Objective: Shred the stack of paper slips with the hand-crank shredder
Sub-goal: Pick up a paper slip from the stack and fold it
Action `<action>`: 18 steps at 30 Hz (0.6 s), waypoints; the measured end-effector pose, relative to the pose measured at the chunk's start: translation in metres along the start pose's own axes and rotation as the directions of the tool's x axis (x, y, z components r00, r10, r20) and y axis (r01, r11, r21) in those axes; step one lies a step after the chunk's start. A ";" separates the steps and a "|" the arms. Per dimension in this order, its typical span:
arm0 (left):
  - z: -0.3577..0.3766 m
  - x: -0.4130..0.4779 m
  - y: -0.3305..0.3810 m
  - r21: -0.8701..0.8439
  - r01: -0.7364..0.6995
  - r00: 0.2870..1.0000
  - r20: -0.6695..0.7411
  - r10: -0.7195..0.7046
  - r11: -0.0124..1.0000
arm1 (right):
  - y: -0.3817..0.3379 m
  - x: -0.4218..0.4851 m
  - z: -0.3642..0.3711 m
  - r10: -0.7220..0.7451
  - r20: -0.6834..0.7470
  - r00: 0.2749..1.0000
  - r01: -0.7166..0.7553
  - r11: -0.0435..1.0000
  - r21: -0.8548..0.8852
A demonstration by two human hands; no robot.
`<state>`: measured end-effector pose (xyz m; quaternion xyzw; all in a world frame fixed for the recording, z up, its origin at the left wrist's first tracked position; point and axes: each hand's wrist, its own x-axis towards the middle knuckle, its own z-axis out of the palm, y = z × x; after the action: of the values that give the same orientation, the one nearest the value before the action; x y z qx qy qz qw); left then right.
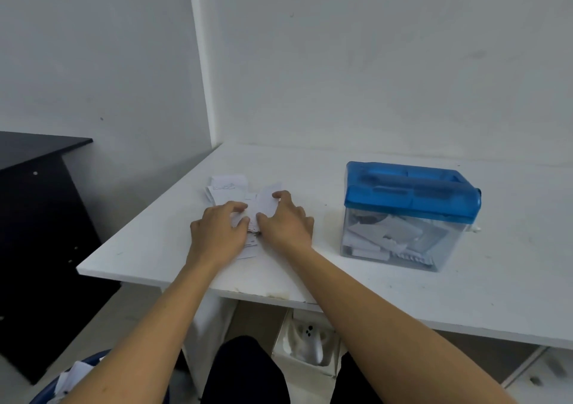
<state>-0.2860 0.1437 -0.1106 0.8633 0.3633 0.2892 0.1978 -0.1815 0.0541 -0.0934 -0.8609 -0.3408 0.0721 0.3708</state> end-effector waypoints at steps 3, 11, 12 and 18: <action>-0.001 -0.001 0.000 -0.029 0.030 0.999 -0.014 -0.030 0.999 | 0.001 -0.002 0.000 -0.040 -0.009 0.999 0.041 0.999 0.032; 0.000 -0.003 0.004 0.119 0.048 0.998 0.034 -0.053 0.992 | 0.001 -0.011 -0.006 -0.107 0.006 0.994 0.105 0.985 0.134; 0.001 -0.003 0.004 0.130 0.043 0.998 0.036 -0.048 0.991 | 0.001 -0.011 -0.006 -0.110 0.007 0.994 0.109 0.985 0.131; 0.002 -0.003 0.003 0.121 0.027 0.999 0.023 -0.030 0.992 | 0.002 -0.010 -0.005 -0.124 0.011 0.992 0.123 0.988 0.094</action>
<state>-0.2853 0.1393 -0.1114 0.8718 0.3900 0.2532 0.1541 -0.1861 0.0441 -0.0921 -0.8192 -0.3929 0.0720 0.4115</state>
